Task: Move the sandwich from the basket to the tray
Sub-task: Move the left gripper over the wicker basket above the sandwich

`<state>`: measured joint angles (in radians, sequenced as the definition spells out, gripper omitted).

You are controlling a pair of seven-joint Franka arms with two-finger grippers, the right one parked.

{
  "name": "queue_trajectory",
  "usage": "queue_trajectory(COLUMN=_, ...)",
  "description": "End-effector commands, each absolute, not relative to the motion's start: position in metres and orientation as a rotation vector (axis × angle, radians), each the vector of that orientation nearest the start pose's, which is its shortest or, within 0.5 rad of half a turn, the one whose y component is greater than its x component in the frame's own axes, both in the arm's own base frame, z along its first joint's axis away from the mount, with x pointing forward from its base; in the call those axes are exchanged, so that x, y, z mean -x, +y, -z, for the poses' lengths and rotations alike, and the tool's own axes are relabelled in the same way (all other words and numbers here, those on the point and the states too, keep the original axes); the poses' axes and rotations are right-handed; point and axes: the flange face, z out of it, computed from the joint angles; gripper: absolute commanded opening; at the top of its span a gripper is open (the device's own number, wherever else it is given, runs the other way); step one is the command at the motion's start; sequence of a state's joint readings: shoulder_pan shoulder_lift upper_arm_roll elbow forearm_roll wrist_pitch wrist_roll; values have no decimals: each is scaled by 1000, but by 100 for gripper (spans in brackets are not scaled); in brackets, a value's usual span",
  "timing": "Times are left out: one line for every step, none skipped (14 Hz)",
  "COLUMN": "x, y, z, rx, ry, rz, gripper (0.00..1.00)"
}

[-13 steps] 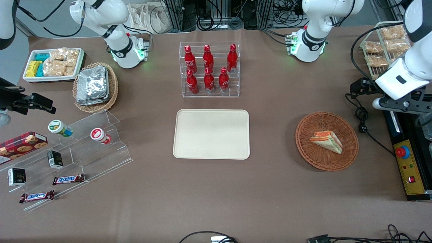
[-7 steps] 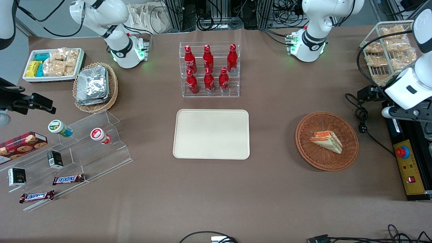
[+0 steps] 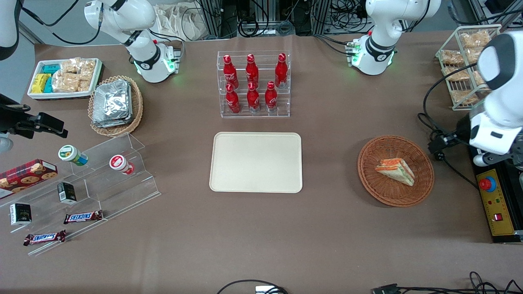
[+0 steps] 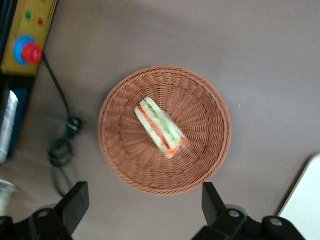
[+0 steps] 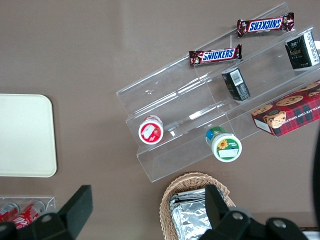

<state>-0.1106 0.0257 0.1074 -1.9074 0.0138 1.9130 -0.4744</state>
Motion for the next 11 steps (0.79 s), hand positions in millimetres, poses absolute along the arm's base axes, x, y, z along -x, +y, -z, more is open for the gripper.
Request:
queue_trajectory(x=-544, y=-2, z=-448, rx=2948, ry=-1112, rz=-8, gripper=100)
queue_trajectory(x=-542, y=-2, z=-428, rx=2895, ry=-1243, rz=-30, gripper=100)
queue_trajectory(x=-541, y=-2, z=-410, rx=2844, ry=-1378, rz=-36, gripper=100)
queue_trajectory(x=-538, y=-3, z=-393, rx=2794, ry=-1481, rz=-49, gripper=100)
queue_trajectory(x=-537, y=-4, z=-372, rx=2741, ry=-1555, rz=-88, gripper=100)
queue_trajectory(x=-538, y=-5, z=-355, rx=2688, ry=-1618, rz=-114, gripper=100)
queue_trajectory(x=-540, y=-5, z=-342, rx=2630, ry=-1689, rz=-139, gripper=100)
queue_trajectory(x=-542, y=-6, z=-330, rx=2591, ry=-1741, rz=-173, gripper=100)
queue_trajectory(x=-544, y=-4, z=-325, rx=2583, ry=-1789, rz=-181, gripper=100)
queue_trajectory(x=-546, y=5, z=-325, rx=2559, ry=-1858, rz=-169, gripper=100)
queue_trajectory(x=-549, y=11, z=-321, rx=2529, ry=-1913, rz=-178, gripper=100)
